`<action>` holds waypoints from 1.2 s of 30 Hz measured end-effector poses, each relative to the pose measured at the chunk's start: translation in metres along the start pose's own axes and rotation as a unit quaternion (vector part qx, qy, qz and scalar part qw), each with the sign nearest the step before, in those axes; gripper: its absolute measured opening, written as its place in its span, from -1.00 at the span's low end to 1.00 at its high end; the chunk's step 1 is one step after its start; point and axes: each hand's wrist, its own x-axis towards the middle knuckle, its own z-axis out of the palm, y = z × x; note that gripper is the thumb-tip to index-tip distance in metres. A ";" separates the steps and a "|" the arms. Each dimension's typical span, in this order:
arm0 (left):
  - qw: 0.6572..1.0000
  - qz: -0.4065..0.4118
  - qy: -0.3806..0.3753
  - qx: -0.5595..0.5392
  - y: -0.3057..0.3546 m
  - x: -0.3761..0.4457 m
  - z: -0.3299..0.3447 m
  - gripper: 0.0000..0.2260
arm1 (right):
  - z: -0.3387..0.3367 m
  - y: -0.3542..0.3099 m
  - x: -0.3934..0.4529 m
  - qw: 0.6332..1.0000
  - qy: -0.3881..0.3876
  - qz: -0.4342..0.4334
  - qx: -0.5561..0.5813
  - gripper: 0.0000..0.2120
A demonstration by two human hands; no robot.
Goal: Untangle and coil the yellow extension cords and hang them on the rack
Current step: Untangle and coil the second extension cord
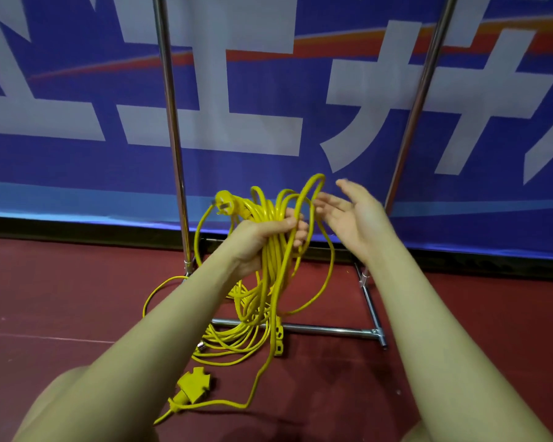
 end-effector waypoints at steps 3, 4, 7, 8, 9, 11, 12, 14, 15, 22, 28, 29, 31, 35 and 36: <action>0.990 0.059 0.079 -0.102 0.011 0.006 -0.001 -0.89 | -0.001 0.014 -0.004 0.995 -0.027 0.039 -0.083 -0.86; 0.984 0.073 0.102 -0.126 0.014 0.008 -0.002 -0.89 | -0.001 0.019 -0.006 0.988 -0.049 0.066 -0.131 -0.81; 0.968 0.094 0.151 -0.178 0.019 0.011 -0.009 -0.90 | 0.001 0.034 -0.010 0.937 -0.136 0.112 -0.300 -0.80; 0.963 0.100 0.161 -0.192 0.020 0.011 -0.011 -0.90 | 0.001 0.037 -0.011 0.923 -0.161 0.112 -0.332 -0.83; 0.958 0.106 0.170 -0.204 0.021 0.012 -0.013 -0.91 | 0.002 0.039 -0.012 0.912 -0.179 0.105 -0.354 -0.89; 0.951 0.121 0.181 -0.218 0.023 0.012 -0.016 -0.94 | 0.003 0.042 -0.013 0.887 -0.194 0.087 -0.409 -0.97; 0.949 0.129 0.181 -0.224 0.024 0.012 -0.017 -0.93 | 0.004 0.043 -0.013 0.873 -0.192 0.075 -0.441 -0.93; 0.947 0.139 0.176 -0.230 0.028 0.010 -0.020 -0.84 | 0.006 0.048 -0.013 0.864 -0.189 0.047 -0.464 -0.90; 0.949 0.139 0.171 -0.227 0.030 0.009 -0.021 -0.83 | 0.006 0.050 -0.012 0.869 -0.192 0.035 -0.454 -0.91; 0.980 0.059 0.139 -0.130 0.038 0.000 -0.020 -0.86 | 0.015 0.041 -0.011 0.950 -0.124 0.015 -0.287 -0.86; 0.989 -0.082 0.090 0.082 0.028 -0.005 -0.022 -0.86 | 0.012 0.017 -0.004 0.990 -0.063 -0.003 -0.123 -0.84; 0.988 -0.095 0.078 0.091 0.025 -0.005 -0.022 -0.86 | 0.013 0.015 -0.003 0.996 -0.058 0.005 -0.072 -0.84; 0.989 -0.101 0.056 0.095 0.019 -0.005 -0.023 -0.86 | 0.015 0.013 -0.002 0.999 -0.045 0.022 0.021 -0.84; 0.990 -0.090 0.026 0.107 0.010 -0.002 -0.024 -0.84 | 0.020 0.016 -0.002 0.989 -0.040 0.042 0.135 -0.79; 0.990 -0.091 0.015 0.108 0.008 -0.002 -0.023 -0.84 | 0.021 0.017 -0.002 0.987 -0.039 0.039 0.151 -0.77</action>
